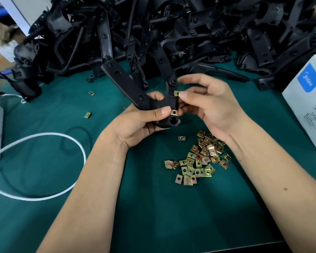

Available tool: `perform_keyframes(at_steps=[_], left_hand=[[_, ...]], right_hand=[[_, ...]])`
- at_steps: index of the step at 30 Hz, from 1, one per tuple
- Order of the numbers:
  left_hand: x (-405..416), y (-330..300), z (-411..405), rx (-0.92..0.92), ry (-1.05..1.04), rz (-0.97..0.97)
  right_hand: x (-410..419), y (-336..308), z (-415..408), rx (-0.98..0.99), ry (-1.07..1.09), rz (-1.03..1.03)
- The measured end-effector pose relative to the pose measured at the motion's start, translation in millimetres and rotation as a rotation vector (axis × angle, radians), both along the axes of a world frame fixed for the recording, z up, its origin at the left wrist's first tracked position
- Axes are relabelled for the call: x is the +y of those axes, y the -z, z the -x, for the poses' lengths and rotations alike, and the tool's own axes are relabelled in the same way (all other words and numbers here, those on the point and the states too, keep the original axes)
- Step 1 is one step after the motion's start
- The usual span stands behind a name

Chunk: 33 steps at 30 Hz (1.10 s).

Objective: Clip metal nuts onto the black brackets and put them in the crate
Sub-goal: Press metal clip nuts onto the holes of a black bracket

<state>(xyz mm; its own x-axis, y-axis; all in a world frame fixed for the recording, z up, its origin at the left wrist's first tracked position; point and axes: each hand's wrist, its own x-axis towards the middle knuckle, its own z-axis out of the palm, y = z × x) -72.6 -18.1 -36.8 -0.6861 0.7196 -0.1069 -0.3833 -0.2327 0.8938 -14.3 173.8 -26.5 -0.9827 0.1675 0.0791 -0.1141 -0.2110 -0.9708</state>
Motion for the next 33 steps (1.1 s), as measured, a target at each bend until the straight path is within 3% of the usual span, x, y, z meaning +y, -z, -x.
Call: perform_keyframes(at_steps=[3,9,24,33], left_hand=[[0.2,-0.1,-0.3,0.012,0.002,-0.019],[0.9,-1.4,-0.8,-0.016,0.004,-0.038],[-0.2,-4.5,2.1,0.012,0.024,0.109],[0.5,-6.4,3.0,0.042,0.038,0.177]], right_hand=[[-1.5,-0.1,0.5,-0.020,-0.011,0.093],[-1.9,-0.1,1.0,-0.033,0.013,0.082],[-6.9,-1.2,-0.7,-0.063,-0.069,0.154],[-3.7,-3.7,-2.2,-0.046,-0.089,0.091]])
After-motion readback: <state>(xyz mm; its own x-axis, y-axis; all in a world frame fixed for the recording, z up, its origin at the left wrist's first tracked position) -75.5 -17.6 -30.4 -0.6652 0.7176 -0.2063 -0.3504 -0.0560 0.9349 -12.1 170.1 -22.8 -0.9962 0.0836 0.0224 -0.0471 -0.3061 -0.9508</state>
